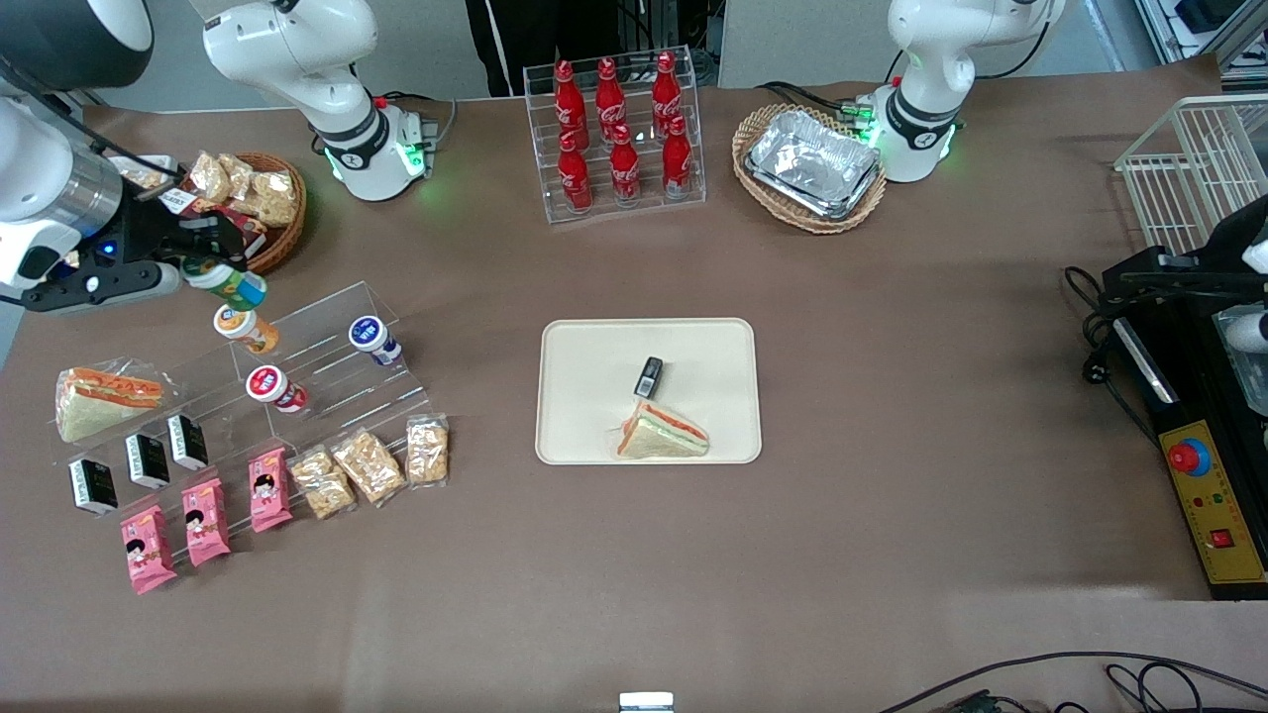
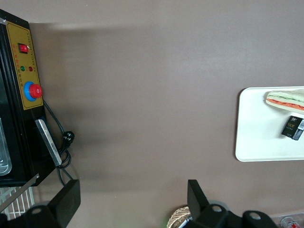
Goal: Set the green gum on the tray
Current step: 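Carry the green cup with the right gripper over the cream tray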
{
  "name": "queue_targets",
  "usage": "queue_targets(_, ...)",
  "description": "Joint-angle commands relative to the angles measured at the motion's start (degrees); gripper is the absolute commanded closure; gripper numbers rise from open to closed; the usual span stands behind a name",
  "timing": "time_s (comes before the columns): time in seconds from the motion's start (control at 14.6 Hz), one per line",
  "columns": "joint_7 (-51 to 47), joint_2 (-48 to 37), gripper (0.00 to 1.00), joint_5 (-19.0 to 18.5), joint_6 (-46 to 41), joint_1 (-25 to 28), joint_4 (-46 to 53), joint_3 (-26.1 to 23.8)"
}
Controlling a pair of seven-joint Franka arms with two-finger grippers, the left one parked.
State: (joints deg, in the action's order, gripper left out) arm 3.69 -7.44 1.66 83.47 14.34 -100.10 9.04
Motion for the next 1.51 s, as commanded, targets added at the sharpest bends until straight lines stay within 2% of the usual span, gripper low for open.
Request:
queue_targets(0.0, -9.90, 1.64, 0.81, 3.51, -4.72, 0.17, 4.82, -5.24)
queue_targets(0.34, -26.95, 4.70, 0.80, 6.77, -3.49, 0.17, 4.83, -16.05)
queue_targets(0.48, -33.02, 6.90, 0.80, 8.44, 0.01, 0.17, 4.83, -19.40)
queue_targets(0.68, -37.00, 11.81, 0.80, 8.53, 5.90, 0.25, 4.21, -24.15)
queue_targets(0.96, -37.61, 18.41, 0.80, 8.36, 12.32, 2.09, 3.77, -26.00)
queue_targets(1.16, -44.45, 21.84, 0.80, 7.40, 22.14, 6.13, 0.09, -26.00)
queue_targets(1.44, -46.92, 26.15, 0.80, 3.97, 32.33, 9.03, -4.29, -25.83)
